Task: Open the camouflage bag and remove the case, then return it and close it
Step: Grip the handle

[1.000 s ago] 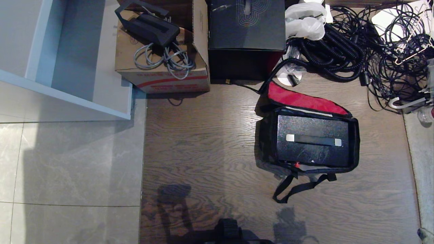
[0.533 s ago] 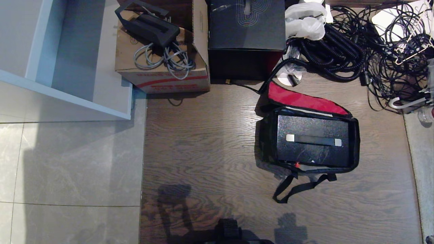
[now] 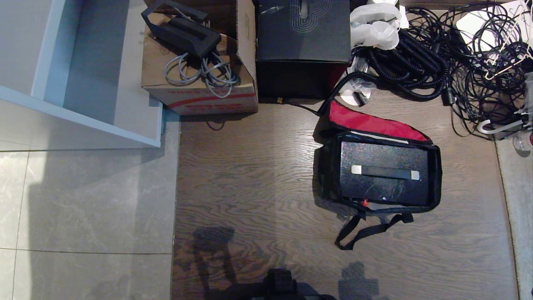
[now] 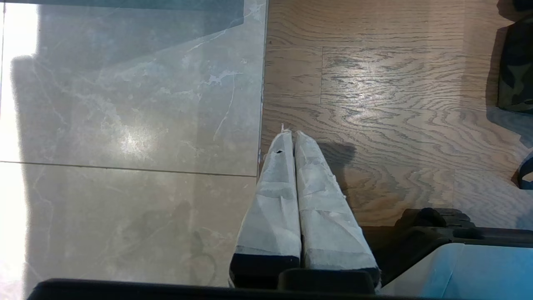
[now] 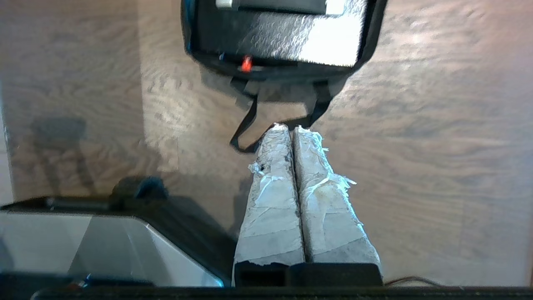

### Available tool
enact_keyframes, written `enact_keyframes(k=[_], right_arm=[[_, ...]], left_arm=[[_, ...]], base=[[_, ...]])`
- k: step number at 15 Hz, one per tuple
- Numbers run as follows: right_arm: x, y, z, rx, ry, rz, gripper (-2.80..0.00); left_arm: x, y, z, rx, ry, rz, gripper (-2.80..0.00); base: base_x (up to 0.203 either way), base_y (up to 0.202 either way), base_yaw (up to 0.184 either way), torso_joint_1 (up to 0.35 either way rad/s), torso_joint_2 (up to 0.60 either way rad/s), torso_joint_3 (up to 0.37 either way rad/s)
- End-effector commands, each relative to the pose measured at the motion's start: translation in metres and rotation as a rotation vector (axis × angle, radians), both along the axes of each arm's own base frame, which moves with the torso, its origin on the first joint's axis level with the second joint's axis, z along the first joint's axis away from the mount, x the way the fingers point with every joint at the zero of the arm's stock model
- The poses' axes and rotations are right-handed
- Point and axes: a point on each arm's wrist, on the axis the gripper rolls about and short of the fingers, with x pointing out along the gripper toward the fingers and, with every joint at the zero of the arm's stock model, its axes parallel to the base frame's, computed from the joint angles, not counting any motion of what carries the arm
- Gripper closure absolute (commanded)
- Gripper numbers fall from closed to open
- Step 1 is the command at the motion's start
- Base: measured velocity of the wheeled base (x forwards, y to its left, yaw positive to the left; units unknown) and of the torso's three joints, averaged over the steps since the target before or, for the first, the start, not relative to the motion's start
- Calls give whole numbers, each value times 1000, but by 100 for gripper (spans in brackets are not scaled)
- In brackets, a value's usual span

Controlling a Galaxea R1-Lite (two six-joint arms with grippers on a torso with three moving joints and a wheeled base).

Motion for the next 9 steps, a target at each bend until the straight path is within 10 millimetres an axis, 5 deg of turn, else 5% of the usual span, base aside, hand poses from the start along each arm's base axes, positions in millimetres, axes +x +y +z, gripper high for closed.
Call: enact_keyframes(k=[1,9], right_arm=[[-4,0,-11,-1,-19,-20,0],[-21,-1,-16,32,-193,-41,0]], left_arm=[[0,0,0,-1,0,0,0],[0,0,0,-1,0,0,0]], base=[[0,0,0,0,0,0],[0,0,0,0,0,0]])
